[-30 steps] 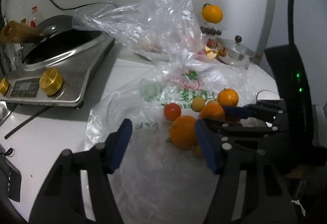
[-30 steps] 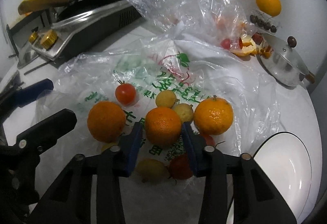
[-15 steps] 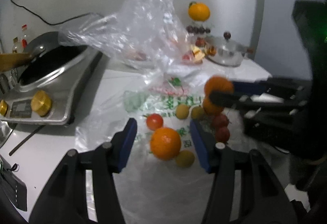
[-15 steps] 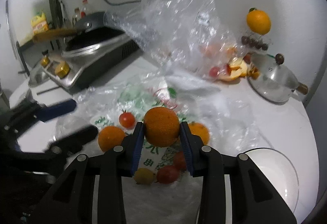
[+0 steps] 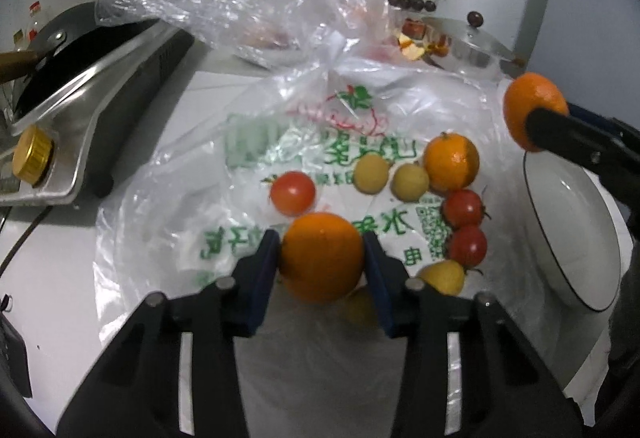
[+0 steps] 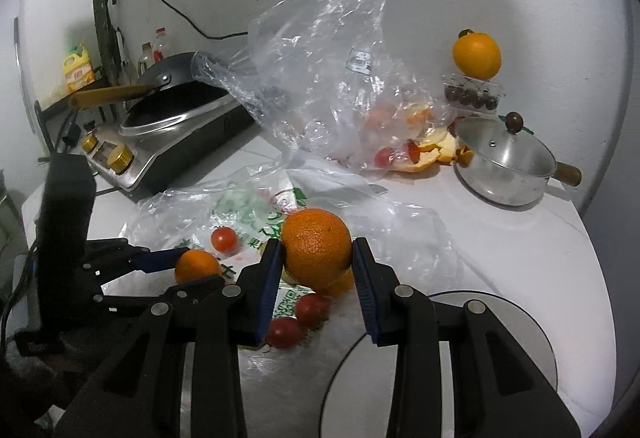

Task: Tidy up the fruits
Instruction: 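Carry the orange in the left tool over the white plate while the right tool carries its orange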

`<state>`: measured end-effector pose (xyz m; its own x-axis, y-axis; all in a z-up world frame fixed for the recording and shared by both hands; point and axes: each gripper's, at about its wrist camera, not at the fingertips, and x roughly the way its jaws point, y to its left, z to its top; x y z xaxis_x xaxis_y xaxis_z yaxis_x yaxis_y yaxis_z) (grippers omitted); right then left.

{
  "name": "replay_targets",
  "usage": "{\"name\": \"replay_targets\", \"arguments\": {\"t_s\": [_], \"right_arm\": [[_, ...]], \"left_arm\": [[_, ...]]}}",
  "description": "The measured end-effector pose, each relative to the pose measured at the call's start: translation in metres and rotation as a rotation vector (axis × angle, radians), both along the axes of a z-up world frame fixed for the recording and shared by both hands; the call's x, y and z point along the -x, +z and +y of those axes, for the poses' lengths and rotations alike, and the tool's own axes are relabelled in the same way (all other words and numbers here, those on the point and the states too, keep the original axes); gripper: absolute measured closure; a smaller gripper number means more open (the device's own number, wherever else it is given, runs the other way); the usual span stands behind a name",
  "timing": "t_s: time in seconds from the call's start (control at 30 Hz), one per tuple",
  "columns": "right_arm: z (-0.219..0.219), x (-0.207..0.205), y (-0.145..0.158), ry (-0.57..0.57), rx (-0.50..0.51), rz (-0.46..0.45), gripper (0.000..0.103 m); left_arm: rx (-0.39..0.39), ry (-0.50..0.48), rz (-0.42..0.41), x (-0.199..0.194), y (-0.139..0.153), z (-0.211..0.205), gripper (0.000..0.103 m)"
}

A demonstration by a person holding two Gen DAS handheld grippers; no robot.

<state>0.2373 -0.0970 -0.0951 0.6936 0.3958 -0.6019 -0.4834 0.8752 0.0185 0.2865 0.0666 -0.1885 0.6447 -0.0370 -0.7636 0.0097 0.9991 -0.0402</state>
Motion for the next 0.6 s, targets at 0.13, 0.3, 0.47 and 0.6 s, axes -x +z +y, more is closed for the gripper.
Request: {"name": "replay_targets", "arguments": {"t_s": [0.13,0.3,0.47,0.6], "right_arm": [[-0.007,0.002,0.002,-0.005,-0.008,-0.012,0.066],[-0.018,0.008,0.004,-0.014,-0.016,-0.026,0.066],[-0.031,0.019,0.009,-0.027,-0.022,-0.041,0.066],[-0.045,0.027,0.012,-0.046,-0.028,-0.052,0.066]], "left_arm": [[0.008,0.006,-0.012,0.004,0.005,-0.003,0.061],[-0.001,-0.009,-0.063,0.014,0.023,-0.014,0.061],[-0.009,-0.021,-0.111,0.026,0.040,-0.029,0.061],[-0.010,-0.045,-0.150,0.034,0.055,-0.043,0.061]]}}
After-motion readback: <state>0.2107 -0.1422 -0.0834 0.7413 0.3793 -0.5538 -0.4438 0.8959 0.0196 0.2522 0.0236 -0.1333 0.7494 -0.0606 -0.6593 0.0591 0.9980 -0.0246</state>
